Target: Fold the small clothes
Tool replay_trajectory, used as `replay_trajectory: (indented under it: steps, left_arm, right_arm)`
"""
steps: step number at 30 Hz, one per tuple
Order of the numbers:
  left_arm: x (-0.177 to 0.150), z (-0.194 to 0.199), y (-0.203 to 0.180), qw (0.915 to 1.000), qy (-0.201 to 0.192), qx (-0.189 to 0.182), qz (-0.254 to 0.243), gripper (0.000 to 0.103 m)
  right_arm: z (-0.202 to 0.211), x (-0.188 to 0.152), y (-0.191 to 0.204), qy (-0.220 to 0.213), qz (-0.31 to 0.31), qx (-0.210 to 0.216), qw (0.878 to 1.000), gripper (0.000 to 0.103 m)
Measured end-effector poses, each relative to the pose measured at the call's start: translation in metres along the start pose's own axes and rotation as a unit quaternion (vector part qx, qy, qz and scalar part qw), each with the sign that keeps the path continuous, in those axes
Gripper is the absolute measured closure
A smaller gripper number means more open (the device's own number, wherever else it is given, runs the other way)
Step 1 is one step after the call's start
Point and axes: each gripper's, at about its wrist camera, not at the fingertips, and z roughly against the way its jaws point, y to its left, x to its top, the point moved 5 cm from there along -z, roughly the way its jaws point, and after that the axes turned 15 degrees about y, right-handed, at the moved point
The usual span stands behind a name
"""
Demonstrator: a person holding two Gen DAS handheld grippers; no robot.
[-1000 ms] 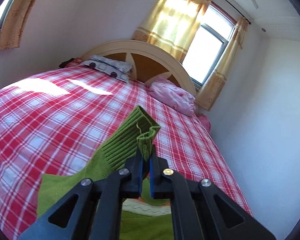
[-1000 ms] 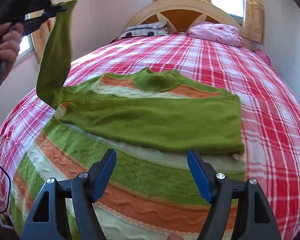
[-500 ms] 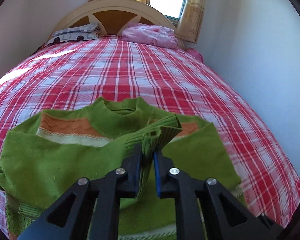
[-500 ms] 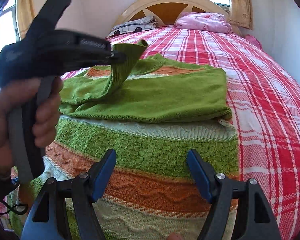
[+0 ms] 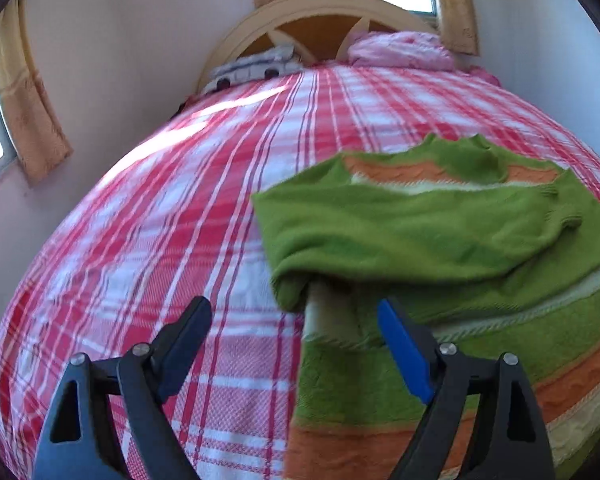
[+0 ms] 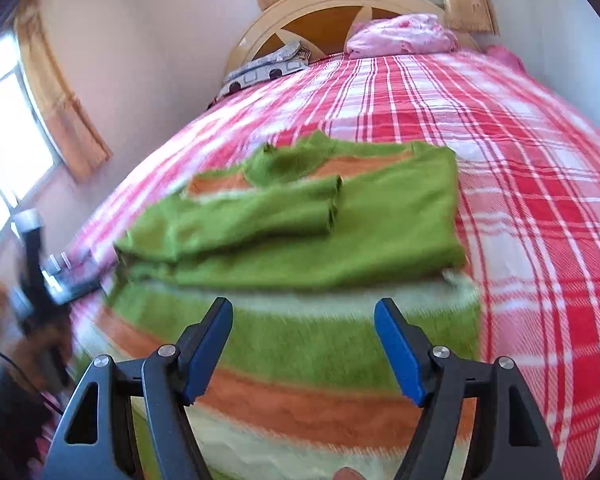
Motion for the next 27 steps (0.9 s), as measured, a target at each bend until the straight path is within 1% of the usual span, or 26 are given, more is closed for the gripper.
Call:
replay_trajectory:
  steps: [1, 2, 4, 5, 7, 9, 11, 13, 14, 15, 16, 17, 18, 19, 20, 21, 22, 24, 25, 27]
  left_arm:
    - [-0.004, -0.010, 0.005, 0.9998, 0.016, -0.004, 0.013, 0.015]
    - [-0.005, -0.016, 0.009, 0.9992, 0.026, -0.015, 0.024, 0.015]
    - [-0.005, -0.025, 0.008, 0.9967, 0.050, -0.047, 0.043, 0.015]
    - [-0.005, -0.025, 0.008, 0.9961, 0.051, -0.051, 0.051, 0.015]
    - [-0.008, -0.033, 0.006, 0.9952, 0.067, -0.051, 0.050, 0.012]
    - [-0.009, -0.042, 0.010, 0.9936, 0.074, -0.052, 0.067, 0.001]
    - [-0.010, -0.042, 0.010, 0.9931, 0.075, -0.049, 0.075, 0.000]
    - [-0.012, -0.037, 0.010, 0.9945, 0.062, -0.041, 0.074, 0.002]
    - [-0.013, -0.031, 0.012, 0.9949, 0.048, -0.040, 0.080, 0.003]
    - [-0.014, -0.024, 0.014, 0.9949, 0.032, -0.045, 0.084, 0.003]
    - [-0.014, -0.017, 0.016, 0.9941, 0.018, -0.062, 0.088, 0.002]
    - [-0.014, -0.014, 0.017, 0.9929, 0.012, -0.072, 0.094, 0.002]
    - [-0.013, -0.016, 0.016, 0.9930, 0.015, -0.072, 0.092, 0.002]
    - [-0.012, -0.022, 0.010, 0.9942, 0.031, -0.068, 0.078, 0.002]
    - [-0.010, -0.029, 0.005, 0.9948, 0.048, -0.059, 0.068, 0.002]
    - [-0.009, -0.035, 0.002, 0.9949, 0.062, -0.050, 0.061, 0.001]
    - [-0.008, -0.038, 0.003, 0.9942, 0.069, -0.050, 0.066, 0.000]
    - [-0.007, -0.045, 0.012, 0.9903, 0.084, -0.057, 0.095, 0.000]
    - [-0.008, -0.047, 0.015, 0.9889, 0.088, -0.061, 0.104, 0.000]
    - [-0.009, -0.046, 0.015, 0.9895, 0.084, -0.061, 0.100, 0.000]
  right_arm:
    - [-0.002, 0.010, 0.000, -0.001, -0.006, 0.003, 1.000, 0.029]
    - [-0.005, 0.021, -0.001, -0.001, -0.012, 0.001, 1.000, 0.029]
    - [-0.017, 0.040, -0.005, 0.009, -0.027, 0.002, 1.000, 0.031]
    - [-0.025, 0.050, -0.008, 0.014, -0.034, -0.003, 0.999, 0.032]
    - [-0.040, 0.062, -0.012, 0.031, -0.042, -0.010, 0.999, 0.032]
    - [-0.058, 0.070, -0.017, 0.050, -0.054, -0.011, 0.997, 0.033]
    - [-0.076, 0.073, -0.018, 0.073, -0.055, -0.006, 0.996, 0.033]
    - [-0.081, 0.073, -0.015, 0.069, -0.049, -0.013, 0.996, 0.034]
    - [-0.082, 0.073, -0.012, 0.069, -0.039, -0.020, 0.997, 0.038]
    - [-0.084, 0.073, -0.009, 0.070, -0.030, -0.027, 0.997, 0.051]
    - [-0.085, 0.073, -0.010, 0.073, -0.025, -0.030, 0.997, 0.067]
    - [-0.088, 0.074, -0.010, 0.076, -0.021, -0.035, 0.996, 0.073]
    - [-0.088, 0.075, -0.011, 0.078, -0.017, -0.036, 0.996, 0.087]
    - [-0.086, 0.076, -0.011, 0.076, -0.015, -0.029, 0.997, 0.095]
    - [-0.080, 0.078, -0.010, 0.066, -0.015, -0.023, 0.997, 0.097]
    - [-0.073, 0.081, -0.008, 0.054, -0.010, -0.022, 0.998, 0.098]
    - [-0.063, 0.083, -0.004, 0.039, -0.001, -0.022, 0.999, 0.099]
    - [-0.041, 0.086, 0.006, 0.007, 0.020, -0.029, 0.999, 0.099]
    - [-0.030, 0.086, 0.010, -0.008, 0.029, -0.038, 0.999, 0.099]
    - [-0.010, 0.088, 0.013, -0.033, 0.036, -0.049, 0.998, 0.099]
